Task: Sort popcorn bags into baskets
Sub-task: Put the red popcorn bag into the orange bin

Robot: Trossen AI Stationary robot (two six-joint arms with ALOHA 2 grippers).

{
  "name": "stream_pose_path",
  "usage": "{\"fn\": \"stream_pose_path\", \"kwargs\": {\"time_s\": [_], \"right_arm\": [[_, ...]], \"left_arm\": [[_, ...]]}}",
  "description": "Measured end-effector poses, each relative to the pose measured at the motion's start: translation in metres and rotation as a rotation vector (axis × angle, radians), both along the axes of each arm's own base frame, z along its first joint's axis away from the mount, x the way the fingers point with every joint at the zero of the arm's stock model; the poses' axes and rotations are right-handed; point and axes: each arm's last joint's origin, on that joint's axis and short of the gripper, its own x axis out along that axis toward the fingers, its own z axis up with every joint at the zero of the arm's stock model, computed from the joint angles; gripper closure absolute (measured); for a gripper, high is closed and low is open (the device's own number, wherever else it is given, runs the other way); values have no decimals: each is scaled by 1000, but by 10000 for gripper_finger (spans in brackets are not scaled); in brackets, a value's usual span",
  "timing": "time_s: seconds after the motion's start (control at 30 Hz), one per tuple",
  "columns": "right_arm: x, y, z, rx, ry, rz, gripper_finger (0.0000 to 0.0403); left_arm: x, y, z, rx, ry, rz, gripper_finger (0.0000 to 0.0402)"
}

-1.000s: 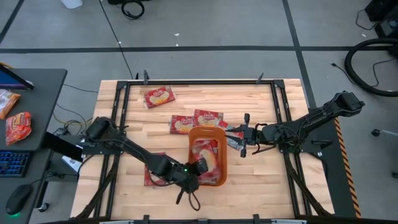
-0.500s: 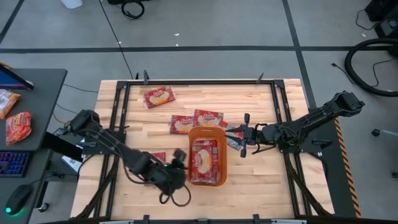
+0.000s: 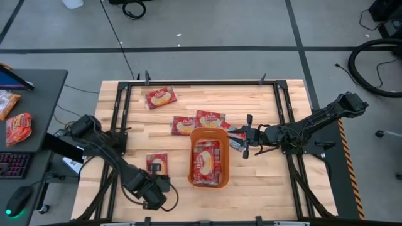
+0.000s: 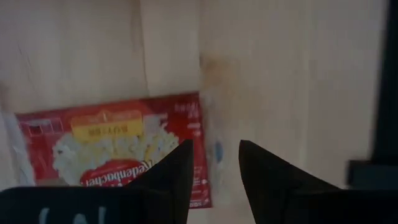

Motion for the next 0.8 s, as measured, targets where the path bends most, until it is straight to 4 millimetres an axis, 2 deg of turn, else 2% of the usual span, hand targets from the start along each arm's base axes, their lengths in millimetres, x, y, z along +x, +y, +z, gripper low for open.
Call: {"fn": "stream_pose_path", "kwargs": {"time_s": [0.17,0.37,0.6,0.8], "right_arm": [[0,0,0,0,-1,0,309],[0,0,0,-2,2,0,309],[0,-1,0,-5,0,-3,309],[0,-1,0,-1,2,-4,309]], "left_arm": [[-5,8,-32,2,-2,6,269],[-12,30,-65,31,20,47,269],[-13,60,-73,235,19,193,269],[-3,73,-59,291,63,265,269]]}}
